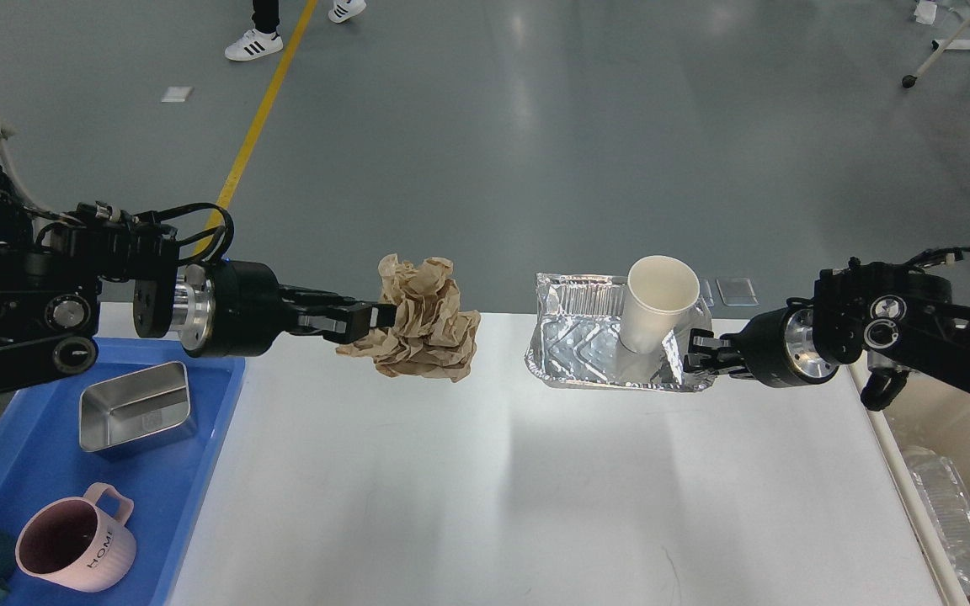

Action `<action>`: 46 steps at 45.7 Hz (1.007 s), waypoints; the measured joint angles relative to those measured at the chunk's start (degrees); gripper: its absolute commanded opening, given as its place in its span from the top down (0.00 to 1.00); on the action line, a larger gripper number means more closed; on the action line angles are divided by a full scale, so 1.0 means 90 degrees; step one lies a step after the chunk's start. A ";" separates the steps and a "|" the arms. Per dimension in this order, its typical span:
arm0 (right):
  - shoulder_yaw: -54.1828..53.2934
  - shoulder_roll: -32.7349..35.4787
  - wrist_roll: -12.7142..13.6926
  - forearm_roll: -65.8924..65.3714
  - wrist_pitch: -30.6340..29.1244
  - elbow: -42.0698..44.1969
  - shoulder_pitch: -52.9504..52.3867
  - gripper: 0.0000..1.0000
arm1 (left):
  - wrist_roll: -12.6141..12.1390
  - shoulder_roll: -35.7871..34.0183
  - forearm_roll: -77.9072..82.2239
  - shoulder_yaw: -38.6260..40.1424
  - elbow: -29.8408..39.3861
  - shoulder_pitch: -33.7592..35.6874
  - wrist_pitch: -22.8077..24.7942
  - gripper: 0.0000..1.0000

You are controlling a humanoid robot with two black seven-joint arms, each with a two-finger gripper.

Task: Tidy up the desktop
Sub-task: 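Lift the brown paper with the left gripper and carry it over the foil tray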

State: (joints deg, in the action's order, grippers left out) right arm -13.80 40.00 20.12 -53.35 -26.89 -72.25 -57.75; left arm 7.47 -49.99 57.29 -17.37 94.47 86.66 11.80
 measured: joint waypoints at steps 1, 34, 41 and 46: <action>0.0000 0.0002 0.0000 0.0000 0.0000 0.0000 0.0000 1.00 | 0.0000 0.0000 -0.0020 0.0006 -0.0001 0.0076 0.0023 1.00; -0.0023 -0.0020 0.0000 0.0000 0.0000 -0.0010 -0.0004 1.00 | -0.0009 0.1959 -0.0277 0.0153 -0.1622 0.0178 0.0038 0.99; -0.0055 -0.0004 0.0000 -0.0001 -0.0002 -0.0017 -0.0009 1.00 | -0.0009 0.3023 -0.0315 0.0293 -0.2413 -0.0073 0.0021 0.98; -0.0062 0.0006 0.0000 0.0000 -0.0002 -0.0026 -0.0010 1.00 | -0.0009 0.3475 -0.0317 0.0307 -0.2751 -0.0125 0.0010 0.98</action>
State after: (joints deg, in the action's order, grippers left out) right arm -14.36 40.05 20.12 -53.35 -26.91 -72.48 -57.84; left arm 7.39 -18.71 54.44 -14.61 69.71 85.53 11.89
